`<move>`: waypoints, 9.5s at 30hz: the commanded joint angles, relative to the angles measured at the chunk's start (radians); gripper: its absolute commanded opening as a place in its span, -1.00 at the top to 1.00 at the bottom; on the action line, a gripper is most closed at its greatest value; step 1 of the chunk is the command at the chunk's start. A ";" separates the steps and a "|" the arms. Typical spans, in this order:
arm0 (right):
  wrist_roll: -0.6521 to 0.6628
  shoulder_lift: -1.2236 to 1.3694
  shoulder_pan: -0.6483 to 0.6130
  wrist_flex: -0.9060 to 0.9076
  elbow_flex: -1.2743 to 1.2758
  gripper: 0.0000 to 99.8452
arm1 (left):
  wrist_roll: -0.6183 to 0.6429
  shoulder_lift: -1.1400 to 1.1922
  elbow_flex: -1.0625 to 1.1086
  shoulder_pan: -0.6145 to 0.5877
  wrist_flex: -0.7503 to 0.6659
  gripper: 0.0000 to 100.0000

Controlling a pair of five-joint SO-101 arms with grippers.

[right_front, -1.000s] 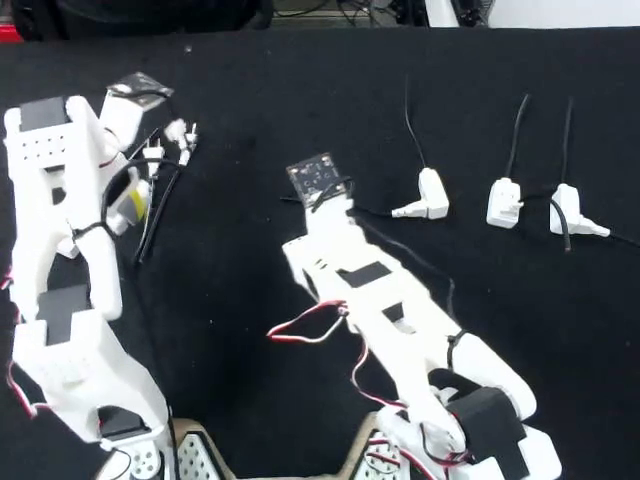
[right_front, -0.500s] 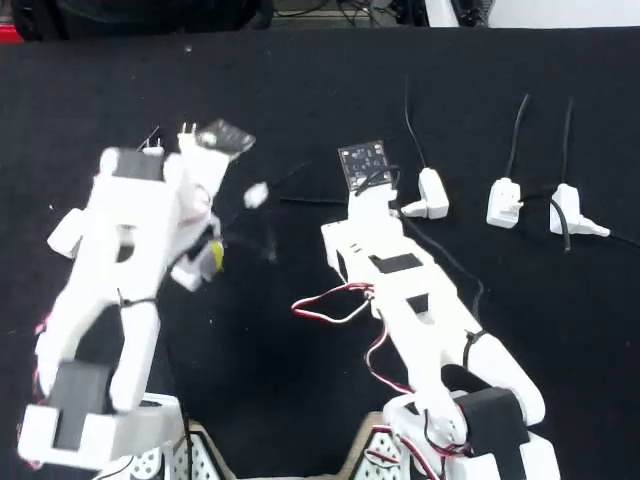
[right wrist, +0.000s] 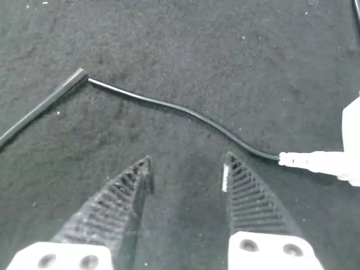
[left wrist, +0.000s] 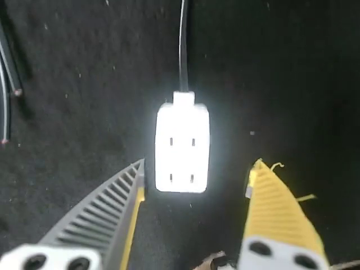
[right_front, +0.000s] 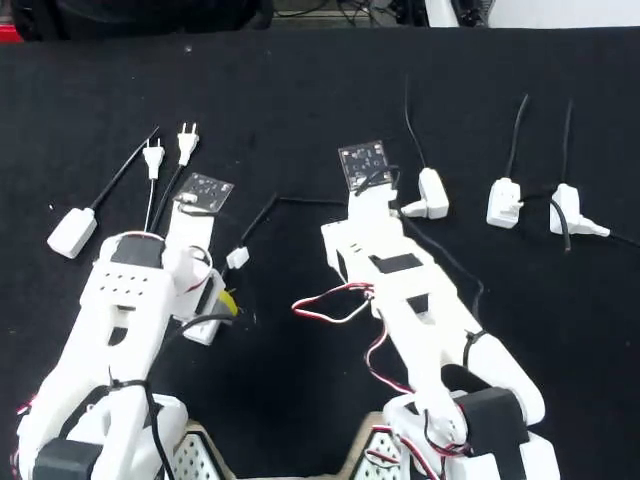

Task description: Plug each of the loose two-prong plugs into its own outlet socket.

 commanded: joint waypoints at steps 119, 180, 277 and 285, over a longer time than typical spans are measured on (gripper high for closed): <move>-0.006 -0.033 0.150 -0.058 -0.051 0.64 | 0.193 0.040 -0.137 0.246 -0.018 0.54; -0.005 -0.033 0.150 -0.057 -0.045 0.64 | 0.129 1.435 -1.581 -0.317 -0.281 0.55; 0.207 -0.731 0.072 0.735 0.231 0.63 | 0.242 0.227 -0.420 -0.050 -0.103 0.47; -0.114 -0.731 -0.215 0.519 0.369 0.63 | 0.479 0.230 -0.113 -0.189 -0.442 0.47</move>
